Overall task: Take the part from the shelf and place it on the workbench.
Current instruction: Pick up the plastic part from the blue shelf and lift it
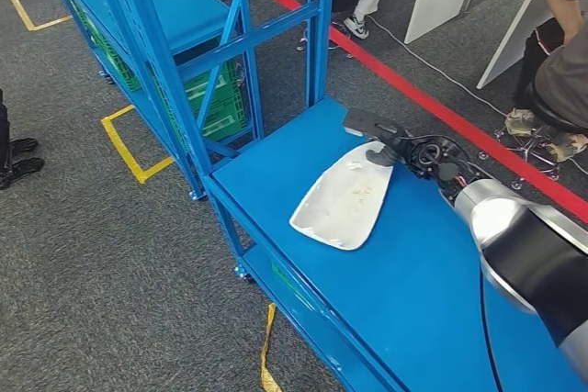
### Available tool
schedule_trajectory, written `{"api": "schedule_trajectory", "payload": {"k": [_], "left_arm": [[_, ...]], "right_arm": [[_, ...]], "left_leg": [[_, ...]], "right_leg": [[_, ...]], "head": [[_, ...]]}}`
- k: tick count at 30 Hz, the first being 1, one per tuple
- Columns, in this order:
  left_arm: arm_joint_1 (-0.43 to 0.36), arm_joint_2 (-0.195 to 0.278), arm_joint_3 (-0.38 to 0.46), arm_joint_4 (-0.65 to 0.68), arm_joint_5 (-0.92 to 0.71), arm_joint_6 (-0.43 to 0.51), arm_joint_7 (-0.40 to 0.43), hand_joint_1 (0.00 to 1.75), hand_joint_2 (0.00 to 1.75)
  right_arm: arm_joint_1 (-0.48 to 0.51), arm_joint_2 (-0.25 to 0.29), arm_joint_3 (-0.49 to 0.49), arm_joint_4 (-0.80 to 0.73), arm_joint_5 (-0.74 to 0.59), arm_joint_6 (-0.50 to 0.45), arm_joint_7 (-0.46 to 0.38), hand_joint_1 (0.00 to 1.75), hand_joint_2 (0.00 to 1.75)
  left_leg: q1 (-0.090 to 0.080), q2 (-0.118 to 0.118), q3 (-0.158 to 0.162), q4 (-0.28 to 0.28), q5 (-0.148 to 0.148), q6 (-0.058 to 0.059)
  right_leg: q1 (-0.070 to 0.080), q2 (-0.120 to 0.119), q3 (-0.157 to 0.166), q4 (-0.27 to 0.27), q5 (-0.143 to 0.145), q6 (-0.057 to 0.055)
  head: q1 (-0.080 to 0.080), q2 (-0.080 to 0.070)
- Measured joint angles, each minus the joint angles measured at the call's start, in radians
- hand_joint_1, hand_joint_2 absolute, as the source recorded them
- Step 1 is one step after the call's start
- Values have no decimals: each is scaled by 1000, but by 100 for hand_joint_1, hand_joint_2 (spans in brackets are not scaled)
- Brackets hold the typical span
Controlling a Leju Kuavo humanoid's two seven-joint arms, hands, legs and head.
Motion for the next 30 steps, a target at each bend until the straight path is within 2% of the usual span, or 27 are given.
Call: {"api": "schedule_trajectory", "payload": {"k": [24,30], "left_arm": [[2,0,0,0,-3,0,-4,0,0],[2,0,0,0,8,3,-12,0,0]], "right_arm": [[1,5,-24,7,-19,-2,-27,175,175],[6,5,-42,0,-56,-8,-69,175,175]], "left_leg": [[0,0,0,0,0,0],[0,0,0,0,0,0]], "right_leg": [[0,0,0,0,0,0],[0,0,0,0,0,0]], "head": [[0,0],[0,0]]}}
